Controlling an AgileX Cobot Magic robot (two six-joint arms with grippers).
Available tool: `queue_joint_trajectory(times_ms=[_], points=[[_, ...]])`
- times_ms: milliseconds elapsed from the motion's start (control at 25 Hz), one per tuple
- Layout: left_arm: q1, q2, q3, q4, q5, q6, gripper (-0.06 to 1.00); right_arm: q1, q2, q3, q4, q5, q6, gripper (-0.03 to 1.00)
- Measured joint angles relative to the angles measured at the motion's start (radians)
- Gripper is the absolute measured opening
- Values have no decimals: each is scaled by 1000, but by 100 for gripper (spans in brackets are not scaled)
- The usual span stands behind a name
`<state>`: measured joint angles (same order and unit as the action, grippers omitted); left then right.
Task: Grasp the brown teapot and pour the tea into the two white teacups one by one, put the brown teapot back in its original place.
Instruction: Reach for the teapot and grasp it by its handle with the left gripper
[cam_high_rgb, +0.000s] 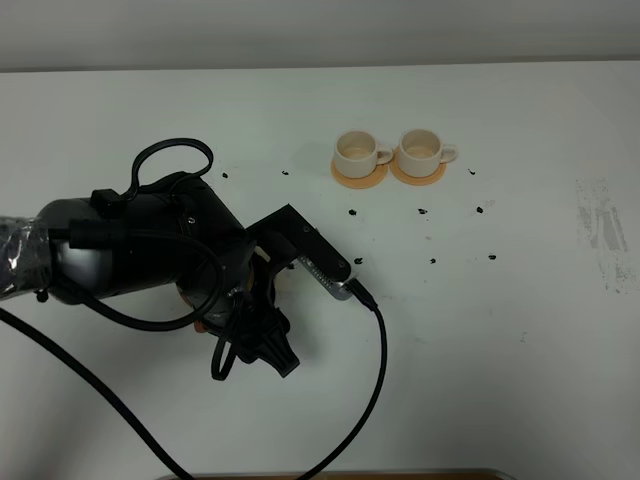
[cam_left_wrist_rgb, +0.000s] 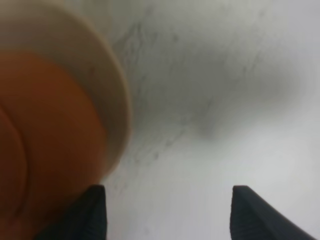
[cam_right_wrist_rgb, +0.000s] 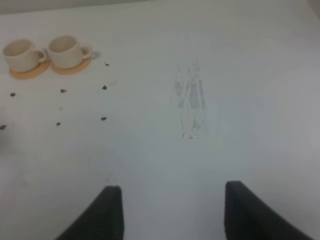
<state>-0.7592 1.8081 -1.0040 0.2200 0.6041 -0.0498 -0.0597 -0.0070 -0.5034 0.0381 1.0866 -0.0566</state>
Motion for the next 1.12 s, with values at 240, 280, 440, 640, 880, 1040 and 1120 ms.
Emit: queue_joint_trajectory(times_ms=[240, 280, 440, 640, 880, 1040, 1120], points=[[-21, -7, 0, -49, -20, 36, 56, 0, 0, 0, 0, -1, 0, 47], [-27, -15, 0, -52, -15, 37, 56, 0, 0, 0, 0, -1, 0, 47], [-49, -43, 1, -78, 60, 33, 56, 0, 0, 0, 0, -1, 0, 47], [-54, -79, 65, -88, 52, 9, 56, 0, 0, 0, 0, -1, 0, 47], [-55, -189, 233, -78, -130, -54, 56, 0, 0, 0, 0, -1, 0, 47], [-49, -213, 290, -63, -215, -103, 56, 0, 0, 0, 0, -1, 0, 47], [-33, -213, 305, -56, -241, -131, 56, 0, 0, 0, 0, -1, 0, 47]])
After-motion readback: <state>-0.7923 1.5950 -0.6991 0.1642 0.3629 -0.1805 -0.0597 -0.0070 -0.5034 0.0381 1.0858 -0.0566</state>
